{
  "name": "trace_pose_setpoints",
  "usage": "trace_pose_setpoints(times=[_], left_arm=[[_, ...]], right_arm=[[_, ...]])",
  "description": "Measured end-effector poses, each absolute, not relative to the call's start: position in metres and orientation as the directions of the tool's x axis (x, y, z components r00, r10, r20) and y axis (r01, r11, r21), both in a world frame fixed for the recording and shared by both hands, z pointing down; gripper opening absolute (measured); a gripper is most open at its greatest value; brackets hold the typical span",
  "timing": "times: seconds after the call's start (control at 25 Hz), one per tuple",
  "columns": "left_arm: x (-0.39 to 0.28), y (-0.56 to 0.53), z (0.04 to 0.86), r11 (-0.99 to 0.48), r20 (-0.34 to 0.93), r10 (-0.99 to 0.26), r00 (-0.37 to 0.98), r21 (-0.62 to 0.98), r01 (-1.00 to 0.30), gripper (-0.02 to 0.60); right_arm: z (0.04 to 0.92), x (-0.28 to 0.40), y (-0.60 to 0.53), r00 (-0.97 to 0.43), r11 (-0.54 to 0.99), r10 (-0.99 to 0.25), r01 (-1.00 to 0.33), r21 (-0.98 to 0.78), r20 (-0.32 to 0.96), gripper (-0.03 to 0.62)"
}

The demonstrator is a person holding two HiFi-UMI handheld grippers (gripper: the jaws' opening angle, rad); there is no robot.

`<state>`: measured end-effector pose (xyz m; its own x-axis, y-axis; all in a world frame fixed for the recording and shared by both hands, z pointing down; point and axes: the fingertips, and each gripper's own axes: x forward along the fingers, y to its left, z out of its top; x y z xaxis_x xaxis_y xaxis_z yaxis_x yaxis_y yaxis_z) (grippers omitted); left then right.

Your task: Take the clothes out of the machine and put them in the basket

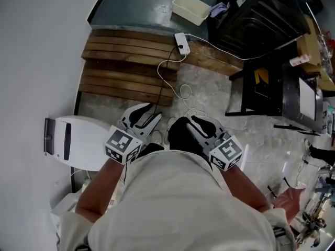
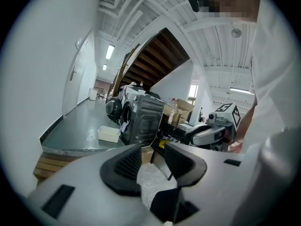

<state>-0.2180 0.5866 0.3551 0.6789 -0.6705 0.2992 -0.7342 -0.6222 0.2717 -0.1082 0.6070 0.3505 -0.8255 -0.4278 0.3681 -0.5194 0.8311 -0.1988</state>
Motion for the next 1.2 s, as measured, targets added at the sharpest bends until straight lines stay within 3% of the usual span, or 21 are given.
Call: trace_pose_setpoints(times=[0.56, 1.2], left_arm=[[-0.246, 0.455, 0.367, -0.575, 0.352, -0.687, 0.635, 0.271, -0.772, 0.149], [-0.197, 0.202, 0.309, -0.672, 0.360, -0.610, 0.706, 0.237, -0.701, 0.144]], right_arm=[[0.368, -0.141, 0.463, -0.863, 0.853, -0.364, -0.460, -0.246, 0.351, 0.080], [0.338, -0.107, 0.235, -0.841, 0.792, -0.413, -0.521, -0.319, 0.349, 0.080]])
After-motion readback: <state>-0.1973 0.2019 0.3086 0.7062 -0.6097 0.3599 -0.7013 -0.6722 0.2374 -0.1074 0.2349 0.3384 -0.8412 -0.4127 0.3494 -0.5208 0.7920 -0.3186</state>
